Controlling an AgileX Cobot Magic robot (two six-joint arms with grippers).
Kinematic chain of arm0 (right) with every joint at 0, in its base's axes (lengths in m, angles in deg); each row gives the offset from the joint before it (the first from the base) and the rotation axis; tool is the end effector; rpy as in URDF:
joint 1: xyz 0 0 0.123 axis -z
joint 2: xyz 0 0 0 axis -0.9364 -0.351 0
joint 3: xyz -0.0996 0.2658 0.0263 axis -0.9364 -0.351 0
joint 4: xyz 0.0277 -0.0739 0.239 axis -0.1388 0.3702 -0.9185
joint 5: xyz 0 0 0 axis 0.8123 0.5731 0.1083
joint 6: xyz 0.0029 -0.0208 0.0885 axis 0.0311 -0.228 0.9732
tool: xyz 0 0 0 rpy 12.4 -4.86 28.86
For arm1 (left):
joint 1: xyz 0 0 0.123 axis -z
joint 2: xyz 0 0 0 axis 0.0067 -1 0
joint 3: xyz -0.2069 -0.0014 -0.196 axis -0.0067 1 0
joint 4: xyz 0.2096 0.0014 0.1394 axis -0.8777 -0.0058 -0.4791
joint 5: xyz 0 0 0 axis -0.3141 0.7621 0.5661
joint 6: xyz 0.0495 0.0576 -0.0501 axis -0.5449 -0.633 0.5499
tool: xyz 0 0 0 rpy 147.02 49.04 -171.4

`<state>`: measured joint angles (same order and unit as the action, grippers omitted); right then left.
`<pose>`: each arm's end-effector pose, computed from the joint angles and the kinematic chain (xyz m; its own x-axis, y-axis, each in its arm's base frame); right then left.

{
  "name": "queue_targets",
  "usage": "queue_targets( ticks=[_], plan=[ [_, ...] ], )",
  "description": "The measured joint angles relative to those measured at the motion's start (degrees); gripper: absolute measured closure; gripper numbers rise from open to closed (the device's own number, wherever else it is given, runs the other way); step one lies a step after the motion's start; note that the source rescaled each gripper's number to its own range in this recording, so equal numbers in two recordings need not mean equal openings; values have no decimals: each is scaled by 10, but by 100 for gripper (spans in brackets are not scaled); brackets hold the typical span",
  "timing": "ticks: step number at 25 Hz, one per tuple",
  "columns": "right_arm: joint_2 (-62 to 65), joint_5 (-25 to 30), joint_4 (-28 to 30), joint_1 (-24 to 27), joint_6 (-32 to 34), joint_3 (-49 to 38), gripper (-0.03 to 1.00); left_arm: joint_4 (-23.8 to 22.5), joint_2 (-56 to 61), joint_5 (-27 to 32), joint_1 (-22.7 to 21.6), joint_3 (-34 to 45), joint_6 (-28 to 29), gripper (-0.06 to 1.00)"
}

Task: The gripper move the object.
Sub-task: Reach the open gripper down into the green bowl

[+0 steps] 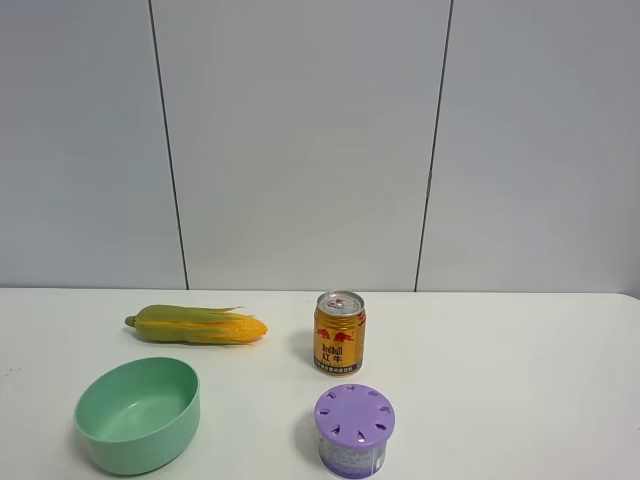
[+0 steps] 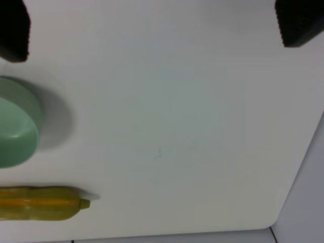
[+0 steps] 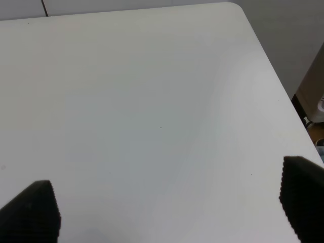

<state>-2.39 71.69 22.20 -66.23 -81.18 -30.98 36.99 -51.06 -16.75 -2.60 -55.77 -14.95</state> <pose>-0.0053 -0.0084 0.2754 -0.4627 0.0138 -0.8864 0.1354 0.9892 -0.0553 -0.0045 0.0041 0.2752 -0.4558 -0.0389 -0.8892 -0.1016 0.9948 0.0086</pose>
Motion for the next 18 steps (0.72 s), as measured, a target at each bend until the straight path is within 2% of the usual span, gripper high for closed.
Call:
queue_targets(
  ticks=[6,18],
  plan=[
    [0,0,0,0,0,0,-3,35,-47,4,0,-25,7,-6],
    [0,0,0,0,0,0,-3,50,-350,4,0,-192,-7,-5]
  ],
)
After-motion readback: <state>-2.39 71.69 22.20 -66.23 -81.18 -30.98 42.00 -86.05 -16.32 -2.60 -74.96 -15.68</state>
